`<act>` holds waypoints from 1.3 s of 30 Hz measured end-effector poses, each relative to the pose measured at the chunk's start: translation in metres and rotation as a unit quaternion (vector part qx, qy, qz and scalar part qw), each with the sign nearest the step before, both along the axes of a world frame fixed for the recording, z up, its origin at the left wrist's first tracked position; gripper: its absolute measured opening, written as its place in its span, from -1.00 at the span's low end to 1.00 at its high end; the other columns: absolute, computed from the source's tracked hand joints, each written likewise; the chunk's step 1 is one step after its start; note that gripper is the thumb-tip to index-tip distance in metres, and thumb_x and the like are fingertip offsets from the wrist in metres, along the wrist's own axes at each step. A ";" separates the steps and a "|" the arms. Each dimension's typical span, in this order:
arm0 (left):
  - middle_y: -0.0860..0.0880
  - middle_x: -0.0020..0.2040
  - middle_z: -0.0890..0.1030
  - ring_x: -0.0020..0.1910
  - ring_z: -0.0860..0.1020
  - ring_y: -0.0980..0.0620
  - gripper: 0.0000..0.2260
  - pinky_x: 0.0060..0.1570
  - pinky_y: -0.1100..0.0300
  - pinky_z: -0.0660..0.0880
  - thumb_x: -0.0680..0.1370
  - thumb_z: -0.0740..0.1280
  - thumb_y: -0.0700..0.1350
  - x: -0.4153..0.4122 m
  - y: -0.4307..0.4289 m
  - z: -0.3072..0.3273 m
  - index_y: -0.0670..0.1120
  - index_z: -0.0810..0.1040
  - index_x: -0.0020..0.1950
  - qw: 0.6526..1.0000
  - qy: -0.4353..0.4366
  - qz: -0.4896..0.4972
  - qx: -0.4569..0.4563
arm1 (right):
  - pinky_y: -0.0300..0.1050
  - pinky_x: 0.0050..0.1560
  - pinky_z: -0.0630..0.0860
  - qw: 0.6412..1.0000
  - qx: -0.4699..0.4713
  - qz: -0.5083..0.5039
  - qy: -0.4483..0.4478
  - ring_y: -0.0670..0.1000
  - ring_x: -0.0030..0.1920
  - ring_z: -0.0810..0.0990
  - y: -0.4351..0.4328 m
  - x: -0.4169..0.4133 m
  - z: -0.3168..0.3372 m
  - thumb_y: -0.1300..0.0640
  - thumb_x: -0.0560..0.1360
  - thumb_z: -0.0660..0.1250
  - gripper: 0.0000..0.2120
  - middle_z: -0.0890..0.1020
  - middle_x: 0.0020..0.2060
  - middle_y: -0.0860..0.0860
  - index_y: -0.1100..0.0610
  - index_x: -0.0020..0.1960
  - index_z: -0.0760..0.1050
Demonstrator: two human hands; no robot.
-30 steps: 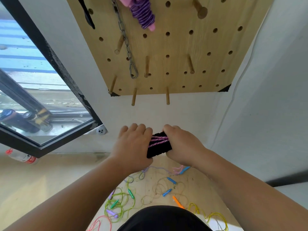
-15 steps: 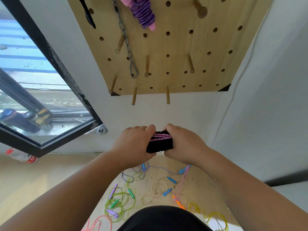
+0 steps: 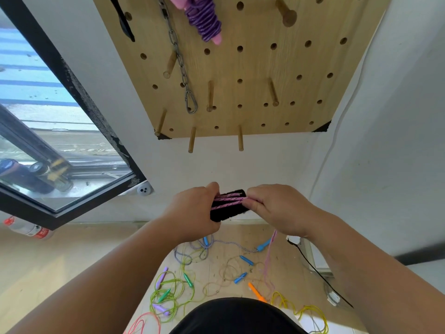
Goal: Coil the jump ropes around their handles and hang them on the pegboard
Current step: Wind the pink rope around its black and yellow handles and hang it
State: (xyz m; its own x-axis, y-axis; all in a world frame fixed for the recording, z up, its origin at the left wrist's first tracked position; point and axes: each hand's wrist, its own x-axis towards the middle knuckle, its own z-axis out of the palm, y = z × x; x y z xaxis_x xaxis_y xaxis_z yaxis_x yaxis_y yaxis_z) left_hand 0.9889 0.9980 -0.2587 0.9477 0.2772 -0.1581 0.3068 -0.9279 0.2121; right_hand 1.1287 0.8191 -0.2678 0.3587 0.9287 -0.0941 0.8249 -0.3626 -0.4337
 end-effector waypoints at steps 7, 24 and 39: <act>0.07 -0.15 0.59 -0.22 0.57 0.10 -0.67 -0.21 0.09 0.59 0.42 0.47 -0.03 -0.006 0.003 0.006 0.03 0.43 0.10 0.993 -0.029 0.039 -0.107 | -0.11 -0.22 0.34 1.000 -0.003 -0.024 0.011 -0.05 -0.31 0.40 -0.022 -0.001 -0.009 -0.12 0.68 0.00 -0.66 0.44 -0.34 -0.05 0.00 -0.15 0.35; 0.16 -0.16 0.55 -0.19 0.53 0.15 -0.66 -0.16 0.17 0.52 0.43 0.47 0.08 -0.026 -0.016 0.032 0.15 0.43 0.12 0.993 -0.058 -0.068 -0.072 | -0.08 -0.25 0.31 0.970 -0.042 0.168 -0.170 0.00 -0.37 0.29 0.001 0.015 0.004 0.10 0.49 -0.10 -0.80 0.32 -0.41 -0.11 0.02 -0.29 0.17; 0.12 -0.08 0.52 -0.07 0.55 0.03 -0.72 -0.06 0.13 0.42 0.51 0.33 0.13 -0.016 0.010 0.002 0.09 0.37 0.15 0.976 0.080 -0.169 0.112 | -0.06 -0.32 0.20 0.991 -0.080 0.111 0.003 0.01 -0.39 0.21 0.021 0.002 0.039 0.04 0.55 0.22 -0.62 0.27 -0.45 0.00 0.13 -0.37 0.22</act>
State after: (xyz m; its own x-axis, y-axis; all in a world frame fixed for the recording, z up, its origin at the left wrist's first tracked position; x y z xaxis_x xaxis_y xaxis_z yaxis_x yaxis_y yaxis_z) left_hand 0.9728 1.0083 -0.2567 0.9590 -0.0026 -0.2834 -0.0126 -0.9994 -0.0334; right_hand 1.1311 0.8399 -0.2283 0.1470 0.9574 -0.2484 0.8895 -0.2378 -0.3901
